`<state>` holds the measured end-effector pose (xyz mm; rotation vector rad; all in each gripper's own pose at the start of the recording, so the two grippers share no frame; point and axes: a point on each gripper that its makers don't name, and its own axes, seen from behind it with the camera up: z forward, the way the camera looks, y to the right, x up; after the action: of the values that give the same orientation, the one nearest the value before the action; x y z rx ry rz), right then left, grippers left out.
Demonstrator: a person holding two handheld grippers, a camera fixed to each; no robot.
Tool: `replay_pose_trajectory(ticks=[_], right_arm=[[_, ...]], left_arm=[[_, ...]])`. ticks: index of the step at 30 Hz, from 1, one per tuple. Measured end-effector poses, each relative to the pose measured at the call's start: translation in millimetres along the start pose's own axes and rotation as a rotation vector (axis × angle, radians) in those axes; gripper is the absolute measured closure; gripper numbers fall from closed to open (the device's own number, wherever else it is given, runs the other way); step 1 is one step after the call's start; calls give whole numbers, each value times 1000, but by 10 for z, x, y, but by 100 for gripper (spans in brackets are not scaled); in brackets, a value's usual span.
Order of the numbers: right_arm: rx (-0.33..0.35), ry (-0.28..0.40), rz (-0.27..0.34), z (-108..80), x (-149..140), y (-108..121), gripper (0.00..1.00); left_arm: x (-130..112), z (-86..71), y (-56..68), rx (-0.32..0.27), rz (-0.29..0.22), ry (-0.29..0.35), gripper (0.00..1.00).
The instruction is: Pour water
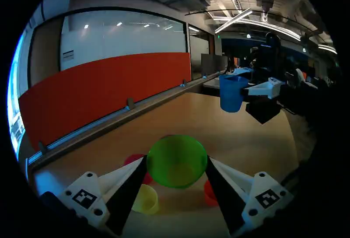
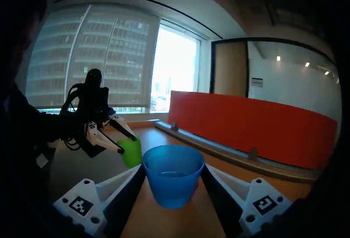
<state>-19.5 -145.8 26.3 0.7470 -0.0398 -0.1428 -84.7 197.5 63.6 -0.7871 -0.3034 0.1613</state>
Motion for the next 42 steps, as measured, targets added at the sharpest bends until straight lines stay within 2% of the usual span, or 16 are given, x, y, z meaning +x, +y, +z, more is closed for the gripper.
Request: replay_pose_trajectory(ticks=[11, 17, 32, 42], right_arm=[[20, -3, -11, 125, 95, -143, 9], [31, -6, -18, 200, 133, -218, 9], [50, -15, -23, 314, 151, -303, 9], [64, -15, -56, 428, 193, -371, 9]], left_arm=[[98, -258, -73, 11, -51, 84, 9], [130, -367, -73, 15, -53, 118, 9], [194, -529, 33, 13, -32, 185, 9], [206, -581, 104, 2, -30, 215, 9]])
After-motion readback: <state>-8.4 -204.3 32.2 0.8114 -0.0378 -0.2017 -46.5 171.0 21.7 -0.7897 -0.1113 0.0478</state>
